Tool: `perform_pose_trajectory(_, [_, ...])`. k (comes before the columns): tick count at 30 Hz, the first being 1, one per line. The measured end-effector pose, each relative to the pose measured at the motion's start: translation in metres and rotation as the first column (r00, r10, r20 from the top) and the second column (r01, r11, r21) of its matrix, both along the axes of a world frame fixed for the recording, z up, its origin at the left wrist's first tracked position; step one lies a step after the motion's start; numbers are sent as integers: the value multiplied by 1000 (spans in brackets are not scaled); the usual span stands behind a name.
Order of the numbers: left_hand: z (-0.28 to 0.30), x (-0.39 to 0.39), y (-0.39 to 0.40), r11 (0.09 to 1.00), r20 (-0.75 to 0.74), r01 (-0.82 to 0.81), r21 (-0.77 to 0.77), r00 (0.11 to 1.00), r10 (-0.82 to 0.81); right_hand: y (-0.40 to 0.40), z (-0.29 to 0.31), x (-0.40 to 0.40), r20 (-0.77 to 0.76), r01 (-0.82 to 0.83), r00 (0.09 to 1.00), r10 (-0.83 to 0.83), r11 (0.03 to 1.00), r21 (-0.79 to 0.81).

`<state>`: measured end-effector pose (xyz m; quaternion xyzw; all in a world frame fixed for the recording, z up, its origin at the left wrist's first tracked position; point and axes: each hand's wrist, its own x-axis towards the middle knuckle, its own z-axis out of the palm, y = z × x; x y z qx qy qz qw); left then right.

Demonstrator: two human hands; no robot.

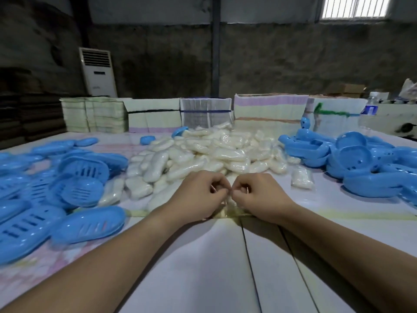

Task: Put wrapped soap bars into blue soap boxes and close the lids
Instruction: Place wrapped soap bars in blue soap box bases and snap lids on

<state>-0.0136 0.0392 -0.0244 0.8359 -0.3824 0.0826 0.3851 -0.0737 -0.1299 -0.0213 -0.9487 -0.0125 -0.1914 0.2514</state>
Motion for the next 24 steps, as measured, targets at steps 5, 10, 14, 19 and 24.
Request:
perform_pose_trajectory(5, [14, 10, 15, 995, 71, -101, -16, 992, 102, 13, -1, -2, 76, -115, 990, 115, 993, -13])
perform_pose_trajectory(10, [23, 18, 29, 970, 106, -238, -50, 965, 242, 19, -3, -1, 39, -230, 972, 232, 972, -51])
perform_pose_trajectory(14, [41, 38, 49, 913, 162, -399, -81, 899, 407, 17, -6, 0, 49, -264, 963, 266, 963, -47])
perform_pose_trajectory(19, [49, 79, 103, 673, 326, -694, 257, 717, 615, 14, -4, -2, 86, -283, 955, 284, 959, -17])
perform_pose_trajectory(24, [44, 108, 160, 483, 246, -716, 505, 655, 714, 20, -3, -4, 91, -319, 943, 320, 947, -29])
